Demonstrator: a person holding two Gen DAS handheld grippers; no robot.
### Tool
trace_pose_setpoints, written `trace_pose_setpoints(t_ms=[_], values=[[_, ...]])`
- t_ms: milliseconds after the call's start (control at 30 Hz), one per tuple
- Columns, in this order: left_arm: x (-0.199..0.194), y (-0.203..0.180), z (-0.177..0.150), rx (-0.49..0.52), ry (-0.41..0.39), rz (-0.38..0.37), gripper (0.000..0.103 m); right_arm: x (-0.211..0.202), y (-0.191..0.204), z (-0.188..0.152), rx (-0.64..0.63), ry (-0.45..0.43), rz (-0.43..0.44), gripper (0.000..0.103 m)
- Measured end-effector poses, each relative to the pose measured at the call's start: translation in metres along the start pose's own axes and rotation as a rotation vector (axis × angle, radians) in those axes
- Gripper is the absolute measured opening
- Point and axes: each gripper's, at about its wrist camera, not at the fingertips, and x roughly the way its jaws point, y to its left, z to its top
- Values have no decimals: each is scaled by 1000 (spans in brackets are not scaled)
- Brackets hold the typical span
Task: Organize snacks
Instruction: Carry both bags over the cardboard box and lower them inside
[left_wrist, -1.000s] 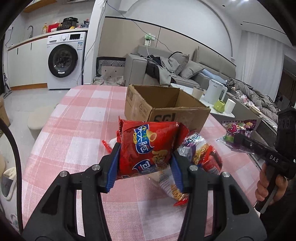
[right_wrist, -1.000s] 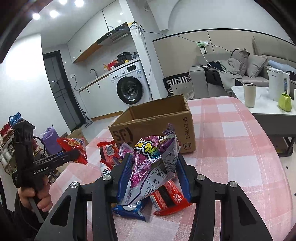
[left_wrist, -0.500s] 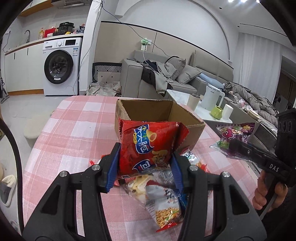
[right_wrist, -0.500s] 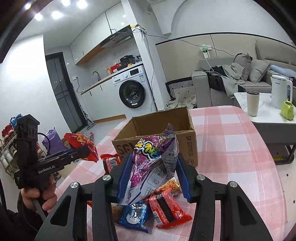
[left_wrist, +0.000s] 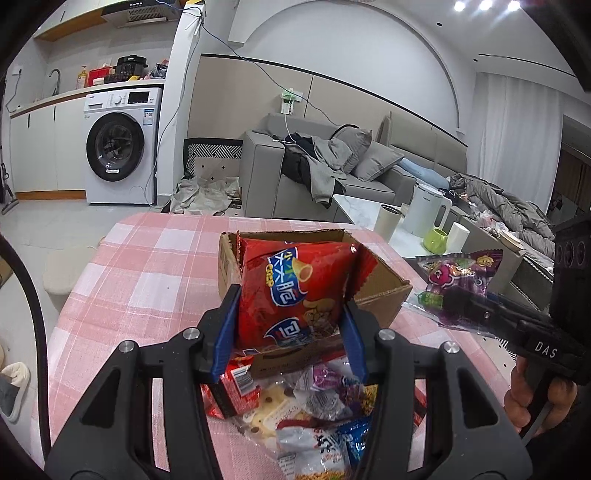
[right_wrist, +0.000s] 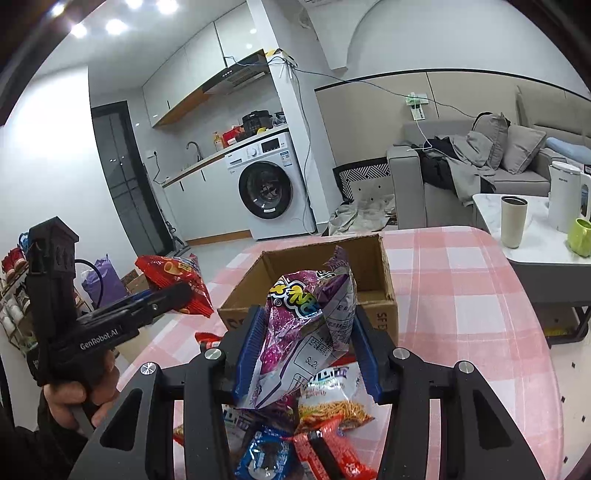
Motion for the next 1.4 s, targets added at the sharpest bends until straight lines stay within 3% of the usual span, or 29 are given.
trace_pose_setpoints(t_ms=[367, 800, 1400], values=[[48, 1, 14, 26, 4, 39, 47, 35, 3, 22, 8, -1, -12, 48], [101, 7, 23, 39, 35, 53, 47, 77, 4, 38, -6, 59, -22, 48], [128, 4, 8, 150, 55, 77, 48, 116, -10, 36, -9, 131, -37, 48]])
